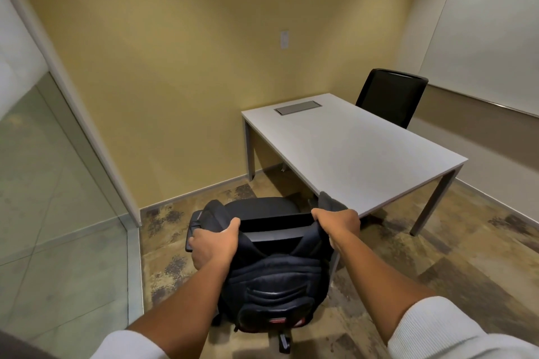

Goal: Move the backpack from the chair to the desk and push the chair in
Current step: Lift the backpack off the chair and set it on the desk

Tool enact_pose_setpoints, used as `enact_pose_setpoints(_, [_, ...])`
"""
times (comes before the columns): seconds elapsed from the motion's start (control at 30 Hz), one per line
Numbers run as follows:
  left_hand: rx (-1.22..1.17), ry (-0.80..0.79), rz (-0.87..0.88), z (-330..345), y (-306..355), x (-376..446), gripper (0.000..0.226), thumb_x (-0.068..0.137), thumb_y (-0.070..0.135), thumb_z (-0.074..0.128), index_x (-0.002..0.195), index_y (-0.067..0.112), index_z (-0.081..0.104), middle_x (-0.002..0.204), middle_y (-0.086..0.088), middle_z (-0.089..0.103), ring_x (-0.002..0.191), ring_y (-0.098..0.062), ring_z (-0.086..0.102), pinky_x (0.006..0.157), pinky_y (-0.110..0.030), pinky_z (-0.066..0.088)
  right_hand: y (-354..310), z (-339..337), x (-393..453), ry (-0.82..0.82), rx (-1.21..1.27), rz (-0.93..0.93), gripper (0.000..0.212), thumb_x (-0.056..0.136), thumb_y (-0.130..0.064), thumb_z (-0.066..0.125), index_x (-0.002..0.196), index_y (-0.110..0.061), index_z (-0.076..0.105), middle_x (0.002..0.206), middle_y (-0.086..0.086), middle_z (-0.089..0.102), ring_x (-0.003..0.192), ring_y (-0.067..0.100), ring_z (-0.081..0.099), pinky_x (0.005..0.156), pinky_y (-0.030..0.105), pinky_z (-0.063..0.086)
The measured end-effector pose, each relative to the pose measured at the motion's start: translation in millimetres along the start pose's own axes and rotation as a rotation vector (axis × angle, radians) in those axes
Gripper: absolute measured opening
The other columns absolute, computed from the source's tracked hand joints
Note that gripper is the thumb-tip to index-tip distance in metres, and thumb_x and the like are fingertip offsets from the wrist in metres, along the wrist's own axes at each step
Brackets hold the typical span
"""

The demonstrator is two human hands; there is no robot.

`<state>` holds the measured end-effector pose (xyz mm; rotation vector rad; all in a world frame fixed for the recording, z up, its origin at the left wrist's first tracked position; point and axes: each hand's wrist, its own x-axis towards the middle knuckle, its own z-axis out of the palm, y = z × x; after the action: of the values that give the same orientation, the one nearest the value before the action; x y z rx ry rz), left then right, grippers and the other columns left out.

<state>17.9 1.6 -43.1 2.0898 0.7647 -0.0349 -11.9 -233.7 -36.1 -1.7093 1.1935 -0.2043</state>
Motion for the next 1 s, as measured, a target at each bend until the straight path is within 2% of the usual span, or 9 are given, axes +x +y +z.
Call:
enact_pose_setpoints(0.1, [-0.083, 0.012, -0.062, -2.6, 1.0, -3.0, 0.084, 0.064, 0.066, 0.069, 0.121, 0.006, 0.055, 0.115, -0.014, 0.064, 0.1, -0.038, 0.062, 0.078, -0.041, 0.05, -1.9, -6.7, -17.7, 0.091, 0.12, -0.042, 0.087, 0.065, -0.039, 0.085, 0.133, -0.006, 0.041, 0.127, 0.015, 0.058, 0.103, 0.036, 0.064, 0.081, 0.043, 0.059])
enact_pose_setpoints(0.17, [-0.158, 0.011, -0.103, -3.6, 3.8, -6.0, 0.073, 0.071, 0.061, 0.069, 0.118, 0.006, 0.058, 0.112, -0.013, 0.065, 0.095, -0.035, 0.061, 0.074, -0.038, 0.046, 2.1, -7.3, -19.3, 0.17, 0.2, -0.061, 0.081, 0.07, -0.035, 0.083, 0.132, -0.006, 0.039, 0.128, 0.017, 0.056, 0.106, 0.037, 0.062, 0.084, 0.042, 0.058])
enact_pose_setpoints(0.43, [-0.439, 0.033, -0.233, -6.4, 15.1, -27.6, 0.076, 0.076, 0.047, 0.072, 0.136, 0.005, 0.05, 0.125, -0.018, 0.062, 0.109, -0.04, 0.059, 0.088, -0.045, 0.048, 14.2, -18.6, -35.5, 0.259, 0.334, -0.057, 0.081, 0.068, -0.037, 0.083, 0.128, -0.003, 0.041, 0.129, 0.02, 0.055, 0.105, 0.039, 0.062, 0.08, 0.041, 0.055])
enact_pose_setpoints(0.57, [-0.458, -0.045, -0.23, -11.2, 18.7, -20.7, 0.078, 0.062, 0.047, 0.082, 0.12, 0.0, 0.06, 0.116, -0.018, 0.065, 0.104, -0.039, 0.059, 0.089, -0.046, 0.053, 18.8, -23.7, -38.4, 0.213, 0.356, -0.05, 0.081, 0.069, -0.036, 0.085, 0.129, -0.004, 0.041, 0.129, 0.018, 0.055, 0.106, 0.038, 0.062, 0.082, 0.04, 0.055])
enact_pose_setpoints(0.67, [-0.484, -0.053, -0.256, -10.8, 14.9, -10.2, 0.076, 0.046, 0.046, 0.085, 0.106, 0.007, 0.062, 0.112, -0.013, 0.059, 0.108, -0.038, 0.051, 0.086, -0.044, 0.053, 19.0, -27.0, -43.6, 0.167, 0.356, -0.033, 0.081, 0.068, -0.034, 0.086, 0.128, -0.005, 0.04, 0.129, 0.019, 0.056, 0.107, 0.039, 0.062, 0.083, 0.042, 0.056])
enact_pose_setpoints(0.73, [-0.515, -0.062, -0.226, -9.0, 15.0, -6.0, 0.064, 0.048, 0.04, 0.084, 0.099, 0.013, 0.058, 0.115, -0.008, 0.055, 0.115, -0.037, 0.045, 0.087, -0.043, 0.05, 18.1, -27.8, -47.7, 0.171, 0.355, -0.034, 0.081, 0.067, -0.034, 0.087, 0.127, -0.006, 0.04, 0.129, 0.019, 0.056, 0.107, 0.039, 0.062, 0.084, 0.043, 0.057])
enact_pose_setpoints(0.8, [-0.651, -0.057, -0.233, -7.1, 18.7, -6.4, 0.075, 0.051, 0.027, 0.084, 0.12, 0.012, 0.058, 0.125, -0.008, 0.059, 0.116, -0.036, 0.05, 0.092, -0.047, 0.051, 16.1, -28.4, -50.8, 0.174, 0.371, -0.045, 0.082, 0.066, -0.033, 0.088, 0.127, -0.007, 0.039, 0.13, 0.018, 0.056, 0.107, 0.038, 0.063, 0.085, 0.044, 0.058])
enact_pose_setpoints(0.87, [-0.805, -0.021, -0.246, -8.5, 21.5, -11.6, 0.079, 0.068, 0.008, 0.081, 0.139, 0.013, 0.047, 0.127, -0.008, 0.059, 0.111, -0.032, 0.056, 0.093, -0.042, 0.05, 13.4, -26.9, -54.8, 0.163, 0.405, -0.047, 0.083, 0.067, -0.031, 0.087, 0.129, -0.008, 0.038, 0.129, 0.016, 0.056, 0.105, 0.036, 0.064, 0.085, 0.042, 0.058])
enact_pose_setpoints(1.0, [-0.921, 0.038, -0.194, -7.8, 12.6, -13.7, 0.057, 0.078, 0.005, 0.077, 0.128, 0.014, 0.051, 0.115, -0.005, 0.06, 0.097, -0.025, 0.056, 0.082, -0.031, 0.046, 9.3, -25.1, -62.1, 0.172, 0.455, -0.021, 0.085, 0.067, -0.029, 0.088, 0.132, -0.009, 0.037, 0.13, 0.016, 0.056, 0.108, 0.036, 0.063, 0.088, 0.047, 0.058])
